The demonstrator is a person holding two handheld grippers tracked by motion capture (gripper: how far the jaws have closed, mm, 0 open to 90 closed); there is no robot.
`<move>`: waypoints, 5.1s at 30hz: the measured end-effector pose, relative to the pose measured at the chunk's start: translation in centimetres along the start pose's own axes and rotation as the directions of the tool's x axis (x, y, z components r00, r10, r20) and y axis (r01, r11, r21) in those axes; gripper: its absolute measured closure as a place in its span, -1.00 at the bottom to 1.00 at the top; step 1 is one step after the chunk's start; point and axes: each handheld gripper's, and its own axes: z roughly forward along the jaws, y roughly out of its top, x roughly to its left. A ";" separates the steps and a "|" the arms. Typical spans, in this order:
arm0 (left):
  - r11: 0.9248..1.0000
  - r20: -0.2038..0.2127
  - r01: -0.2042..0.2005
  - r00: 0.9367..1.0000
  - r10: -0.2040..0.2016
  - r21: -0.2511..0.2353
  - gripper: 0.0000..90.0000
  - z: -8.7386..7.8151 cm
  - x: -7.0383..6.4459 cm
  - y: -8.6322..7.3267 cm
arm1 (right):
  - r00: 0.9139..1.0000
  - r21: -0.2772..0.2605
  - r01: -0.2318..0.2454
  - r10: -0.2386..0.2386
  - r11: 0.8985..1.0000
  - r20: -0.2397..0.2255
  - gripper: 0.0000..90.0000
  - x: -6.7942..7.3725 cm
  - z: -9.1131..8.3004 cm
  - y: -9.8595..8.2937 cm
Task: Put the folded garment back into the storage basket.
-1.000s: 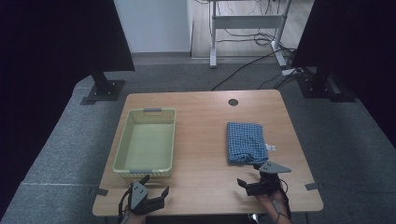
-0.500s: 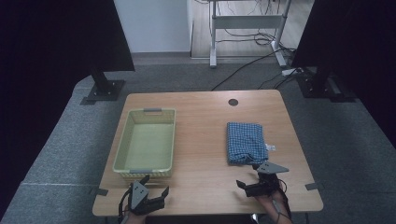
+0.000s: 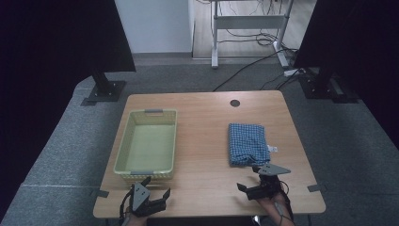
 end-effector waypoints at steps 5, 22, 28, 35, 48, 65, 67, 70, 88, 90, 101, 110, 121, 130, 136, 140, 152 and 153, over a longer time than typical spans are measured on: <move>1.000 -0.002 0.001 1.000 -0.001 0.002 -0.76 0.0 0.0 0.0 | 1.000 -0.038 -0.016 0.016 0.999 -0.004 -1.00 0.1 -0.6 0.4; 1.000 -0.004 -0.001 1.000 0.001 0.004 -0.76 0.1 0.0 0.0 | 1.000 -0.086 0.000 0.002 0.996 0.020 -1.00 0.9 -2.6 1.9; 1.000 -0.006 -0.003 1.000 0.003 0.007 -0.76 0.1 0.0 0.0 | 1.000 -0.111 -0.003 0.005 0.994 0.016 -1.00 1.1 -3.4 2.7; 1.000 -0.004 -0.005 1.000 0.005 0.006 -0.76 0.1 0.0 0.0 | 1.000 -0.134 0.020 -0.017 0.991 0.021 -1.00 1.2 -4.6 4.2; 1.000 -0.001 -0.001 1.000 0.001 0.007 -0.76 0.1 0.0 0.0 | 0.996 -0.179 0.075 -0.064 0.981 0.066 -1.00 1.3 -6.2 7.5; 1.000 0.004 0.005 1.000 -0.005 0.004 -0.76 0.1 0.1 0.0 | 0.976 -0.167 0.076 -0.040 0.983 0.213 -0.99 -1.8 -6.3 11.0; 1.000 0.004 0.004 1.000 -0.004 0.006 -0.76 0.1 0.1 0.0 | 0.973 -0.162 0.067 -0.029 0.984 0.229 -0.99 -2.2 -6.0 11.2; 1.000 0.005 0.003 1.000 -0.003 0.006 -0.76 0.1 0.1 0.0 | 0.969 -0.160 0.033 0.007 0.987 0.246 -0.99 -3.2 -5.5 11.4; 1.000 0.019 0.003 1.000 -0.003 0.011 -0.76 0.1 0.1 0.0 | 0.922 -0.075 -0.150 0.167 0.986 0.349 -0.97 -9.4 -2.5 11.2; 1.000 0.019 0.003 1.000 -0.004 0.013 -0.76 0.1 0.1 0.0 | 0.921 -0.066 -0.154 0.168 0.986 0.352 -0.97 -9.6 -2.2 11.2; 1.000 0.027 0.004 1.000 -0.005 0.011 -0.76 0.1 0.2 0.0 | 0.889 0.023 -0.247 0.217 0.969 0.402 -0.95 -12.1 0.7 9.9; 1.000 0.040 0.003 0.999 -0.003 0.007 -0.76 0.1 0.2 0.0 | 0.884 0.085 -0.299 0.242 0.951 0.401 -0.93 -13.0 2.6 8.7; 1.000 0.043 0.001 0.999 -0.001 0.003 -0.76 0.0 0.2 0.0 | 0.880 0.124 -0.325 0.251 0.938 0.404 -0.91 -13.5 4.1 8.7; 1.000 0.050 0.004 0.999 -0.004 -0.003 -0.76 0.0 0.2 0.0 | 0.875 0.174 -0.347 0.251 0.922 0.413 -0.90 -14.0 5.4 7.9; 1.000 0.049 0.002 0.999 -0.002 0.000 -0.76 0.0 0.2 0.0 | 0.880 0.224 -0.353 0.241 0.908 0.410 -0.88 -14.1 6.6 7.3; 1.000 0.050 0.004 0.999 -0.004 0.000 -0.76 0.0 0.2 0.0 | 0.883 0.241 -0.350 0.233 0.905 0.408 -0.86 -14.0 7.1 7.1; 1.000 0.046 0.002 0.999 -0.002 0.005 -0.76 0.0 0.2 0.0 | 0.895 0.337 -0.290 0.130 0.896 0.426 -1.00 -12.9 8.4 7.4; 1.000 0.045 0.000 0.999 -0.001 0.004 -0.76 0.0 0.2 0.0 | 0.894 0.337 -0.292 0.131 0.895 0.428 -0.97 -12.9 8.4 7.4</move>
